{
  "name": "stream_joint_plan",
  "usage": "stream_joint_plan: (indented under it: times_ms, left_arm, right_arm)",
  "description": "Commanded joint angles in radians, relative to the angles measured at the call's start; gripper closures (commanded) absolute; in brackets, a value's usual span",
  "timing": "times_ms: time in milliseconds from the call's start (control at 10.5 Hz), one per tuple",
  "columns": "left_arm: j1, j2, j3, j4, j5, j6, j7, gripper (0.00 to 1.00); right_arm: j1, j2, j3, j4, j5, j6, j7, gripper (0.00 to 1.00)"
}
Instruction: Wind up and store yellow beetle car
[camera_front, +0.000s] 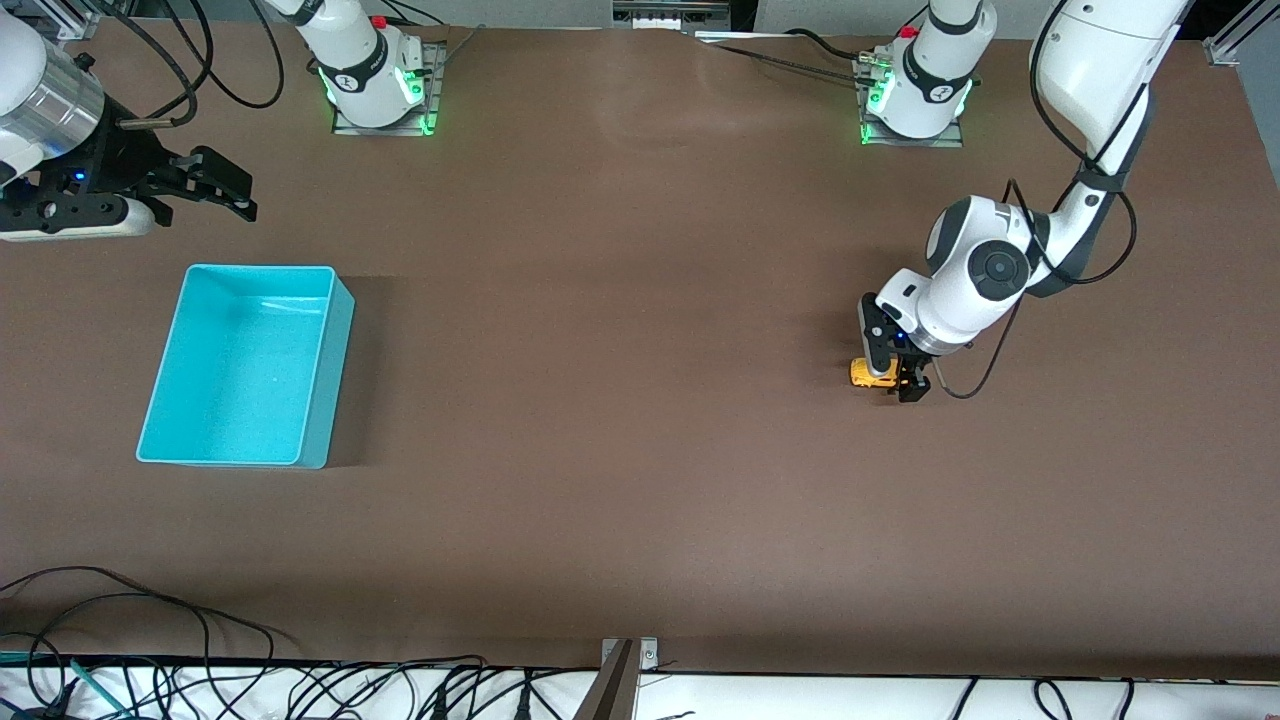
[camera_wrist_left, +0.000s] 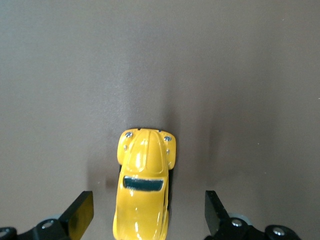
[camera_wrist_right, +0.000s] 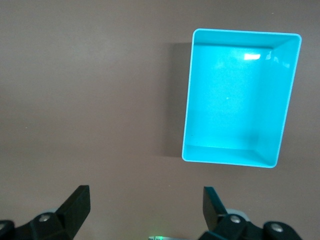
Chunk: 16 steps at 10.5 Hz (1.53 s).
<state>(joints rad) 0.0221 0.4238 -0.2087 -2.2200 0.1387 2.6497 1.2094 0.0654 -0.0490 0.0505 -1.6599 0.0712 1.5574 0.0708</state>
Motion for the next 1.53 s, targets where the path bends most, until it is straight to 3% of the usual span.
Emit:
stream_joint_plan:
  times_ms: [0,286,382,859,1431]
  left_arm:
    - [0.008,0.016,0.005,0.017,0.03,0.015,0.051,0.37]
    - [0.01,0.007,0.003,0.017,0.03,0.013,0.059,0.77]
    - [0.01,0.009,0.005,0.016,0.03,0.013,0.059,0.81]
    - [0.03,0.02,0.006,0.017,0.03,0.012,0.099,0.81]
    - [0.165,0.059,0.006,0.039,0.03,0.009,0.191,0.81]
  right_arm:
    - [-0.001,0.003,-0.018,0.012,0.035,-0.008,-0.011,0.0]
    - [0.001,0.005,-0.015,0.019,0.028,-0.008,-0.013,0.0]
    - [0.001,0.005,-0.015,0.019,0.027,-0.008,-0.013,0.0]
    - [0.004,0.003,-0.006,0.02,-0.007,-0.003,-0.034,0.0]
    - [0.024,0.005,-0.004,0.02,-0.05,-0.004,-0.048,0.0]
